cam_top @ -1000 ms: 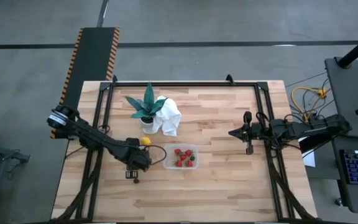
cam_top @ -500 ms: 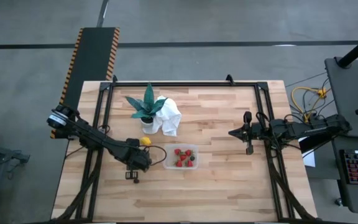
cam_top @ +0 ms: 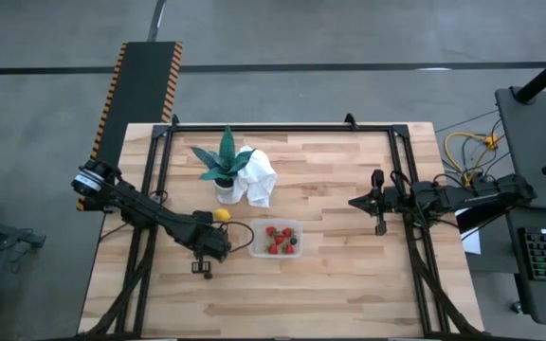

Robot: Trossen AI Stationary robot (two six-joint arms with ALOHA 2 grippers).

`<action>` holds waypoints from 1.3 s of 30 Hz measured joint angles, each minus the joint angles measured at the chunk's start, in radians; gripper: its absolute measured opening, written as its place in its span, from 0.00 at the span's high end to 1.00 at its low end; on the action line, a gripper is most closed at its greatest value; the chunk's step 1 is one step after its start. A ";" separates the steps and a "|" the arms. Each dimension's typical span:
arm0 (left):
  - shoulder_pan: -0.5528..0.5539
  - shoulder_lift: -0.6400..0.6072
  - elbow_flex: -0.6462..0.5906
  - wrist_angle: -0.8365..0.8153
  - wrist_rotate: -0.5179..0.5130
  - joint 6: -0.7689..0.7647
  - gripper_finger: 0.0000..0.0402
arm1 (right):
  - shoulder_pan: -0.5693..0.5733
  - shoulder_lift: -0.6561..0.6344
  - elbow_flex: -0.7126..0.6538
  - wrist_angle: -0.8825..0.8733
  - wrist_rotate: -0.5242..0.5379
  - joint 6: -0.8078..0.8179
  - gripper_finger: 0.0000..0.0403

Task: Pick and placing Produce into tupperware
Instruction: Put the corn cob into the bin

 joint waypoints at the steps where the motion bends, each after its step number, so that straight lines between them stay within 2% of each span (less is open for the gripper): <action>1: 0.000 0.000 0.001 -0.002 -0.001 0.000 0.99 | 0.000 0.000 0.000 0.000 0.000 0.000 0.98; 8: 0.004 0.000 0.040 -0.016 -0.040 0.003 0.99 | 0.000 0.000 0.000 0.000 0.000 0.000 0.98; 14: 0.016 -0.002 0.111 -0.097 -0.098 0.039 1.00 | 0.000 0.000 0.000 0.000 0.000 -0.002 0.98; 22: 0.059 -0.003 0.252 -0.101 -0.196 0.199 1.00 | 0.000 0.000 0.000 0.000 0.000 -0.009 0.98; 31: 0.104 -0.004 0.334 0.124 -0.205 0.455 1.00 | 0.000 0.000 0.000 0.000 0.000 -0.008 0.98; 39: 0.142 0.006 0.344 0.224 -0.173 0.551 1.00 | 0.000 0.000 0.000 0.000 0.000 -0.008 0.98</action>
